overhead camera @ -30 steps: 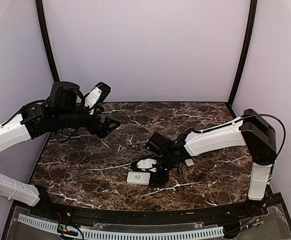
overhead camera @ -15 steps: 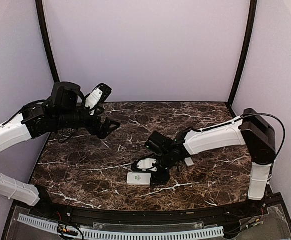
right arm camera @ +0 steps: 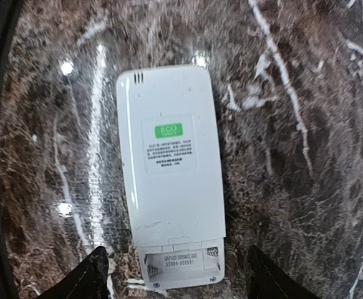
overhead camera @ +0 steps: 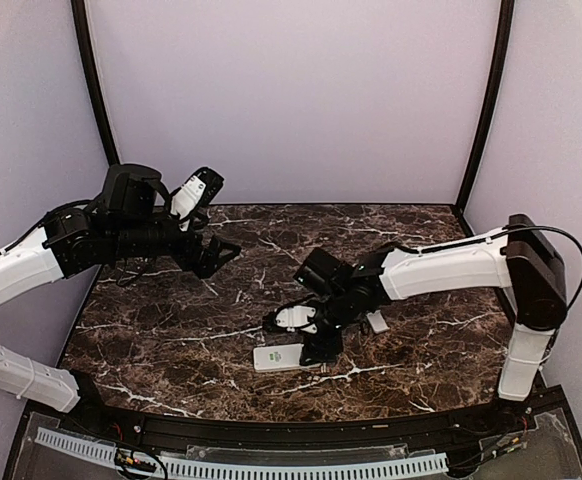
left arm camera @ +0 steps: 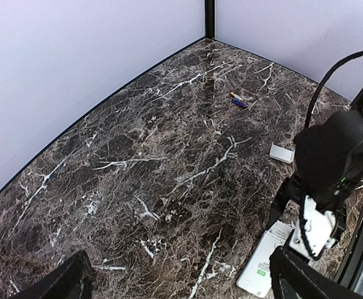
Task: Load the batteries into the remote control
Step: Place the remote control without batteries at the center of the board, then pick up the battery at the center of the board.
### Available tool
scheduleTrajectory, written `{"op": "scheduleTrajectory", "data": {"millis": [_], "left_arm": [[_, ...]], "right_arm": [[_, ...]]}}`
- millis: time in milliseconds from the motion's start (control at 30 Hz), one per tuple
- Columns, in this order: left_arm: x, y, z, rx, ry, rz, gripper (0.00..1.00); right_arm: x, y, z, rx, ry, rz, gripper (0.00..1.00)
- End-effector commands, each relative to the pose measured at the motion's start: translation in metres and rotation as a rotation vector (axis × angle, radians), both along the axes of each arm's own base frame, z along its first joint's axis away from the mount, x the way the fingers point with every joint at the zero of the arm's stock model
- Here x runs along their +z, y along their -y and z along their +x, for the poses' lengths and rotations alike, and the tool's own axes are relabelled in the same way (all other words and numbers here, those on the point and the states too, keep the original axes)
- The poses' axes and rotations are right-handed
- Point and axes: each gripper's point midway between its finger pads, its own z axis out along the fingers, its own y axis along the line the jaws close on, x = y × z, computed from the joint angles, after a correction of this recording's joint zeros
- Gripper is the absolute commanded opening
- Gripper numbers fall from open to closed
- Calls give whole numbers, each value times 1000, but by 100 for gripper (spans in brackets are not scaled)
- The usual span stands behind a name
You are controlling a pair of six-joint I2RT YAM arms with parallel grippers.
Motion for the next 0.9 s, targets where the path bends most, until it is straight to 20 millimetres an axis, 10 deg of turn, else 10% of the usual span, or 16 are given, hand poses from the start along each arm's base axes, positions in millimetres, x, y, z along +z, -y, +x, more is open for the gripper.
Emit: {"op": "scheduleTrajectory", "data": {"millis": [0,133,267,500,867], "left_arm": [[-14,-7,-2,8,-24,46,99],[-13,-9,-3,13,-20,46,99],[-11,-10,-4,11,-16,42,99],[-14,-11,-4,16,-21,50,99],[-23,-10,-2,18,-43,78,99]], "right_arm": [[124,-15,26,-117,4,358,71],[184,46,125,-644,27,520,46],[156,155,200,-1198,57,357,30],[83,232,232,-1444,-34,74,35],[23,259,259,-1542,-94,-32,33]]}}
